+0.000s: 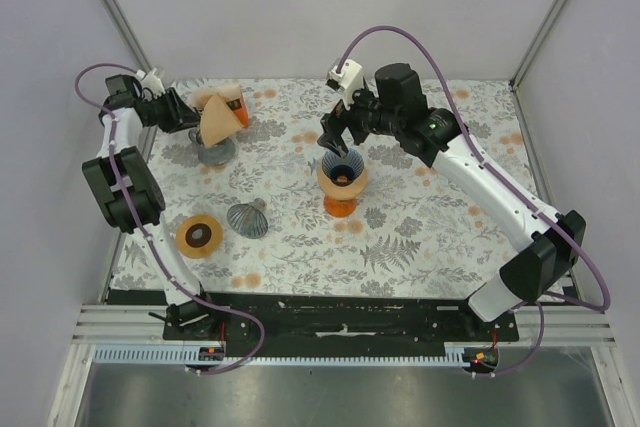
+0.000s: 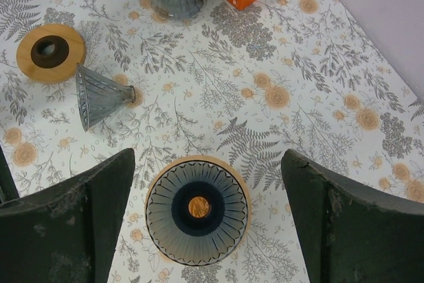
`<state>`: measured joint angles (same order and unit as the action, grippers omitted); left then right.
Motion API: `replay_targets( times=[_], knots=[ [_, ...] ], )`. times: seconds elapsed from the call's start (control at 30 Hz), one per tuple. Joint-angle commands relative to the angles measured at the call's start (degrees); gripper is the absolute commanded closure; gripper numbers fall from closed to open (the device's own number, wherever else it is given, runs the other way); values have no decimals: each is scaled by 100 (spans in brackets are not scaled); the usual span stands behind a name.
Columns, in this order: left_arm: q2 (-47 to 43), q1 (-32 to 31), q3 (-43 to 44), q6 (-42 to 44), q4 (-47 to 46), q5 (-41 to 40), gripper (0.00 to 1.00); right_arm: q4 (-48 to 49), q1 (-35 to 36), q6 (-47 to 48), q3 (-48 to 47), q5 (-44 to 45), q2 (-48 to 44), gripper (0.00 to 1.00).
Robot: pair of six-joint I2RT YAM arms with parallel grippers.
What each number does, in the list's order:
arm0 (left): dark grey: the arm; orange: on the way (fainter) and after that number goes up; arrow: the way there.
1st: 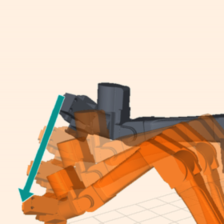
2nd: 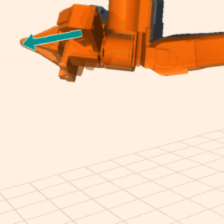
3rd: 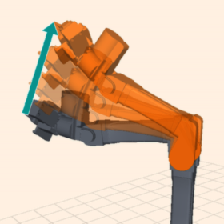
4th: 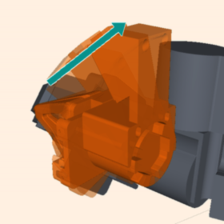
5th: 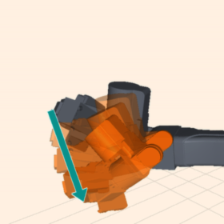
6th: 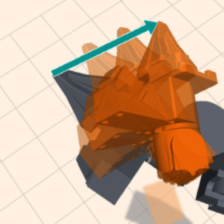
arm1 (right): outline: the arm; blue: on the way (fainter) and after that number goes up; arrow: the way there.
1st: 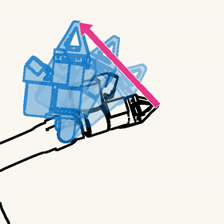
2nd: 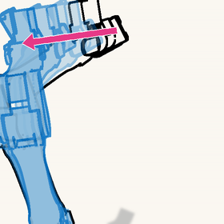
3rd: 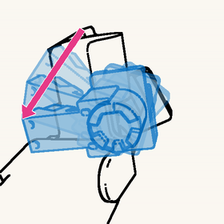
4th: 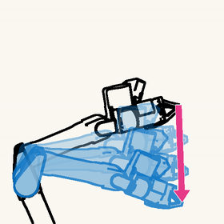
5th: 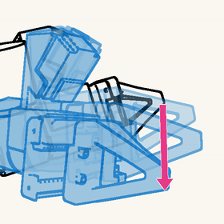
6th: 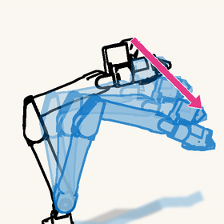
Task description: Place the coffee filter in the dripper
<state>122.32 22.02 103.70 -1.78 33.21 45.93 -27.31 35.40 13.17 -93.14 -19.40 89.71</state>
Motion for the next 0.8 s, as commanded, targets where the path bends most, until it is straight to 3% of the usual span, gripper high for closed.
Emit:
replay_targets(
  times=[0.0, 0.4, 0.77],
  knots=[
    [-437, -40, -192, 626, 203, 495, 57, -2, -6, 72, -275, 24, 46, 2],
    [-411, -663, -227, 1066, 388, 233, 46, -99, 2, 63, -240, 68, 20, 2],
    [-612, -1507, -385, 1434, 503, -1462, 47, -161, 11, 45, -239, 76, 11, 2]
  ],
)
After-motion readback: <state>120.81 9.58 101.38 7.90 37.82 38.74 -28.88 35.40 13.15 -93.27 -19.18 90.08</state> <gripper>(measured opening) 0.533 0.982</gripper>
